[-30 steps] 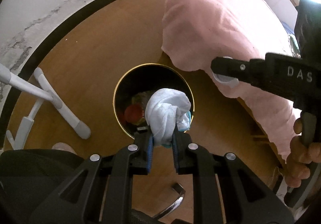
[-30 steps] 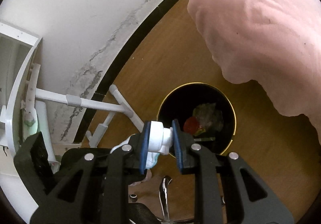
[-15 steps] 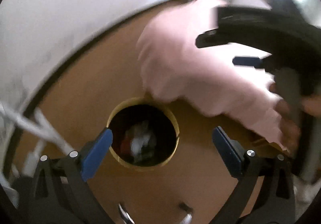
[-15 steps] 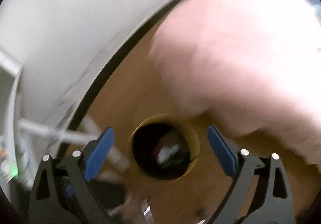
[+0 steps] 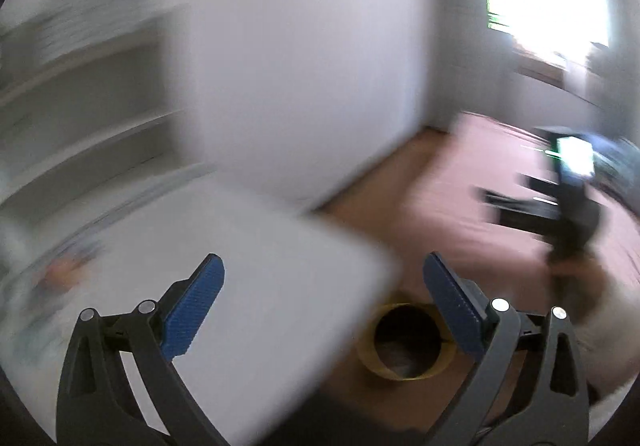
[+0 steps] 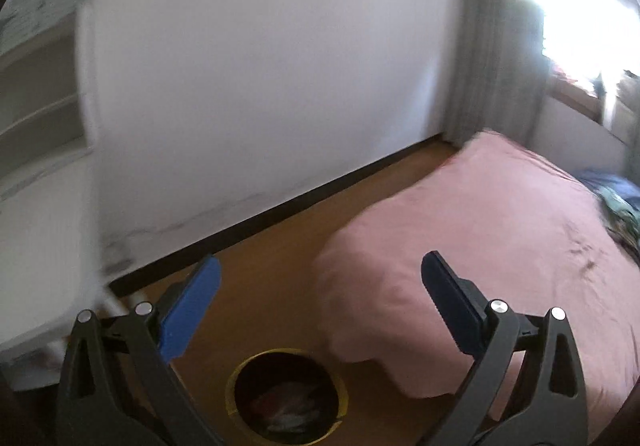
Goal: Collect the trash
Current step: 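Return both tools to the desk and approach the blue card box and white ring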
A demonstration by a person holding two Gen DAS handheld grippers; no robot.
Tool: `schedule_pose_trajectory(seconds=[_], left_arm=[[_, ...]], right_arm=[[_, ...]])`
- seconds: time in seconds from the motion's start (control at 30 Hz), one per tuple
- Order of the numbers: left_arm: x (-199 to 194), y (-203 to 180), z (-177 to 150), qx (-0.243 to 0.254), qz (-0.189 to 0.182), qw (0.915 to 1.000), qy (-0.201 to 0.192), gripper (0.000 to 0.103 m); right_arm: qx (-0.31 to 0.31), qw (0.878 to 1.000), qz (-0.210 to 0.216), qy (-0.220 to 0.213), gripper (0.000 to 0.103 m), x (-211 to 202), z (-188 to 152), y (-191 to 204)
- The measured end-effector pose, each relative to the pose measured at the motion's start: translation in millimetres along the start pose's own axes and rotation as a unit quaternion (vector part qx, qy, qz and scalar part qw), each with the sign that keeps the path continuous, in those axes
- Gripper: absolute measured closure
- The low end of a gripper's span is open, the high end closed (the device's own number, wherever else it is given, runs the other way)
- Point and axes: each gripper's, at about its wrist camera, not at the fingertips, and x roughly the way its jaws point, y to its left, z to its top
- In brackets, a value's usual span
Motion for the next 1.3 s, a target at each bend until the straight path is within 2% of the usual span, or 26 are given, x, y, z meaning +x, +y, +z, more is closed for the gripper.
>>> schedule_pose_trajectory(seconds=[0.07,0.13,0.2,0.27,0.33,0.4,0.47,0.53,0.63,0.8,0.97,1.13,1.3], left_arm=[[-11.3,62.2,-10.8,-0.061,0.061,0.9963,0.008,0.006],[-24.1,118.5,-25.1,-0.110,0.114,0.9872,0.020,0.006],[-39.1,174.8,-44.8,-0.156,0.178,0.9710,0.034,0.006],[-54.1,218.3,-63.4,-0.187,0.210,0.9586,0.045,0.006],[-60.3,249.9,-79.8,-0.209,0.223,0.9498,0.065,0.006],[-67.4,276.9,-91.0,-0.210,0.222,0.9488,0.082,0.006],[-59.6,297.3,-96.7,-0.205,0.220,0.9485,0.098,0.006],[-52.7,294.6,-96.5,-0.210,0.218,0.9475,0.103,0.006],[-28.8,291.7,-88.6,-0.209,0.205,0.9487,0.119,0.006],[-0.3,297.5,-86.2,-0.193,0.188,0.9524,0.143,0.006],[11.0,307.8,-86.4,-0.174,0.211,0.9485,0.160,0.006],[-7.1,323.9,-103.3,-0.182,0.216,0.9438,0.172,0.006],[-43.1,348.1,-126.1,-0.184,0.260,0.9280,0.194,0.006]], right_arm=[[-0.026,0.998,0.049,0.007,0.006,-4.2,3.3,42.3],[-0.069,0.992,0.107,0.013,0.006,-12.4,6.4,98.5],[-0.107,0.982,0.153,0.012,0.006,-22.1,8.9,148.5],[-0.134,0.969,0.205,0.015,0.006,-31.1,11.9,195.3],[-0.149,0.955,0.257,0.019,0.006,-39.9,14.9,242.6],[-0.168,0.942,0.291,0.024,0.006,-45.8,17.5,288.4],[-0.193,0.932,0.305,0.031,0.006,-49.2,16.8,324.9],[-0.209,0.921,0.326,0.045,0.006,-48.5,16.8,363.8],[-0.226,0.912,0.337,0.066,0.006,-44.4,20.6,415.2],[-0.257,0.899,0.344,0.087,0.006,-40.6,8.4,458.5],[-0.272,0.897,0.332,0.102,0.006,-31.0,1.3,491.6],[-0.269,0.904,0.313,0.112,0.006,-16.9,1.2,485.0],[-0.265,0.915,0.286,0.103,0.006,-9.0,9.0,453.9]])
